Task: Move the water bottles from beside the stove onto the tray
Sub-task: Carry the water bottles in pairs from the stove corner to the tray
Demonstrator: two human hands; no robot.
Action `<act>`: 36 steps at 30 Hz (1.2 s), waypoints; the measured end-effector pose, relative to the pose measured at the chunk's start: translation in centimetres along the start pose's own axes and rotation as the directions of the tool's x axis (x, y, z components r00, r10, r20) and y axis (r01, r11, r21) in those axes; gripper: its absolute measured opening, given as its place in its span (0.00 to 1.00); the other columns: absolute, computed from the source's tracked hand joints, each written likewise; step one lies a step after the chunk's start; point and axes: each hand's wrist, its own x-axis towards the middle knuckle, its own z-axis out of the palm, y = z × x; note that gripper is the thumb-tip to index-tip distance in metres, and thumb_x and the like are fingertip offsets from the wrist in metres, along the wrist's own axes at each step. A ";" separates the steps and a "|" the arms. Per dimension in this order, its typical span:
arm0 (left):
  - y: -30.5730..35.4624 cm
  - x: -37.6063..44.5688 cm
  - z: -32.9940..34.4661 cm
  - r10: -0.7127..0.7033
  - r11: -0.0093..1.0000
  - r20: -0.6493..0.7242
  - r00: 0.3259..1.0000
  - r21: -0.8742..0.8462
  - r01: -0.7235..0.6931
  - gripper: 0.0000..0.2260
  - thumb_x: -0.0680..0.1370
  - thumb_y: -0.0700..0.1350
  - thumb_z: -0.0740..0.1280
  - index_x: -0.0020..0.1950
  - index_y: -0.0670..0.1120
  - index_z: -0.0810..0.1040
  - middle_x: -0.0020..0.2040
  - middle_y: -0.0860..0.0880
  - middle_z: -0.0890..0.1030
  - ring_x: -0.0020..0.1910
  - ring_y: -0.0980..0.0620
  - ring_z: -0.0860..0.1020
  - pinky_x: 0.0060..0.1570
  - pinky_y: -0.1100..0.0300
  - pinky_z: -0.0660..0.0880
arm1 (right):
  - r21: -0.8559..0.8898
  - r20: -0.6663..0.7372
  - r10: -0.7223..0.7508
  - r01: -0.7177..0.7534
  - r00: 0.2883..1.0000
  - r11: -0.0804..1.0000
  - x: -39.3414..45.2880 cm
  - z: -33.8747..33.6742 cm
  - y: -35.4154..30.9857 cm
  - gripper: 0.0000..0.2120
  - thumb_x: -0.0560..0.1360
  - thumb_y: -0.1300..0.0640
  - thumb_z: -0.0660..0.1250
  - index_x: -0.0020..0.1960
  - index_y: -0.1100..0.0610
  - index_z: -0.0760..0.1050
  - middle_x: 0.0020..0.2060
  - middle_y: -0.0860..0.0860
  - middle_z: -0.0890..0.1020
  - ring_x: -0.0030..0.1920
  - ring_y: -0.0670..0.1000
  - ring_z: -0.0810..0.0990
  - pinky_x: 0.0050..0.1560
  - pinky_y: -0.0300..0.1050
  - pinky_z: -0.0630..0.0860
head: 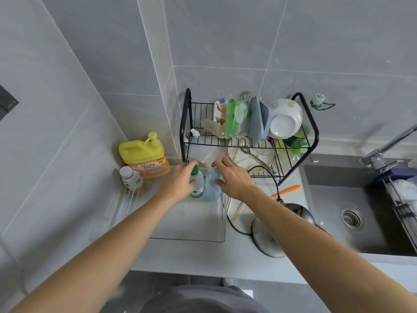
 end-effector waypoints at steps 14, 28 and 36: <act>11.7 -2.7 -3.2 0.461 0.885 -0.229 0.857 0.189 -0.426 0.22 0.78 0.53 0.66 0.71 0.51 0.75 0.66 0.47 0.76 0.67 0.44 0.74 0.58 0.47 0.75 | 0.078 -0.402 0.377 -0.379 0.834 0.922 -14.6 -5.8 -1.9 0.20 0.81 0.51 0.66 0.72 0.55 0.70 0.62 0.54 0.74 0.62 0.58 0.72 0.57 0.56 0.77; 45.3 -17.5 9.0 0.880 0.474 -0.017 0.475 0.111 -0.874 0.29 0.79 0.56 0.67 0.79 0.50 0.71 0.76 0.42 0.73 0.78 0.41 0.67 0.72 0.41 0.69 | 0.284 -0.575 0.805 -0.887 0.147 0.365 -55.3 -7.7 7.6 0.24 0.80 0.46 0.63 0.74 0.53 0.70 0.72 0.54 0.73 0.73 0.58 0.68 0.67 0.56 0.73; 64.6 -36.6 19.2 0.982 0.160 0.098 0.159 -0.002 -0.987 0.29 0.79 0.57 0.67 0.79 0.50 0.71 0.76 0.42 0.74 0.77 0.40 0.69 0.69 0.42 0.72 | 0.394 -0.518 0.828 -0.919 -0.217 0.006 -82.9 -4.3 8.3 0.26 0.81 0.44 0.62 0.76 0.53 0.69 0.74 0.54 0.71 0.74 0.56 0.67 0.73 0.55 0.68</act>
